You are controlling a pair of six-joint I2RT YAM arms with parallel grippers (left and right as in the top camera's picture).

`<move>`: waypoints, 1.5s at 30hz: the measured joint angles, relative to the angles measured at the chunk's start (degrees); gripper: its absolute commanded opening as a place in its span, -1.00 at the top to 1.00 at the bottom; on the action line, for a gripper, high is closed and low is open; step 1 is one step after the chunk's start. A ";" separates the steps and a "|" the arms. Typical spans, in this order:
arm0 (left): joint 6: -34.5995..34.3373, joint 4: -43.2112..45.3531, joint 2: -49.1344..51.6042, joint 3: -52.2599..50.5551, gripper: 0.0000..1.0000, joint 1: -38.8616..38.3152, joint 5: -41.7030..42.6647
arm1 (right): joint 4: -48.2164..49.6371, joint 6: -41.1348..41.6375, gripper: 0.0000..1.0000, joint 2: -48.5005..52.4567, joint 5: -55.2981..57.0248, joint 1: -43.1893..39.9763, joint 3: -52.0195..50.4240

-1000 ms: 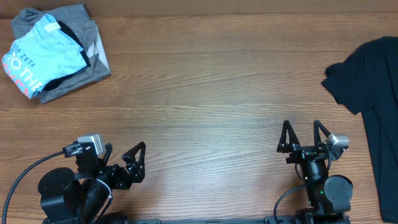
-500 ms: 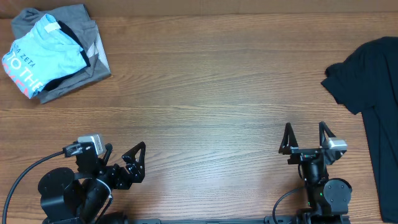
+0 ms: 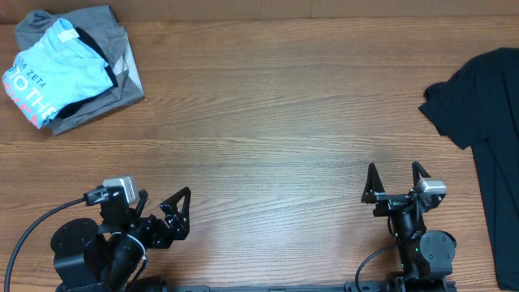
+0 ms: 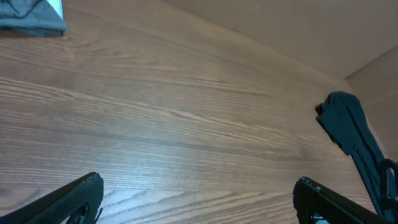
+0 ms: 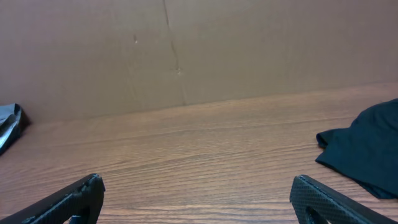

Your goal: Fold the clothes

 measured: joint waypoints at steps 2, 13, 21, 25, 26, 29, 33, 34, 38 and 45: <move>0.00 -0.04 0.00 0.00 -1.00 0.00 0.00 | 0.00 -0.02 -1.00 0.00 0.00 0.00 0.00; 0.00 -0.07 0.00 0.00 -1.00 0.00 0.00 | 0.00 -0.17 -1.00 0.00 0.00 0.00 0.00; 0.28 -0.66 -0.04 -0.02 -1.00 -0.24 -0.76 | -0.02 -0.22 -1.00 0.00 -0.02 0.00 0.00; -0.50 0.07 -4.00 -4.28 -1.00 -3.69 -3.15 | 0.02 -0.22 -1.00 0.00 -0.02 0.02 0.00; -1.66 0.87 -5.62 -6.21 -1.00 -4.70 -4.04 | -0.09 -0.20 -1.00 0.00 -0.02 0.02 0.00; -5.11 8.07 -11.67 -14.49 -1.00 -7.28 -7.08 | -0.04 -0.20 -1.00 0.00 -0.02 0.00 0.00; -7.41 23.34 -16.81 -24.35 -1.00 -8.83 -9.20 | -0.02 -0.20 -1.00 0.00 -0.02 0.00 0.00; -7.67 26.05 -17.68 -26.43 -1.00 -9.05 -9.77 | -0.04 -0.22 -1.00 0.00 -0.02 0.02 0.00; -8.61 35.63 -20.98 -35.28 -0.99 -9.05 -12.79 | -0.09 -0.37 -1.00 0.00 0.00 0.00 0.00; -9.05 48.83 -22.21 -43.69 -1.00 -12.37 -20.76 | -0.09 -0.37 -1.00 0.00 -0.02 0.00 0.00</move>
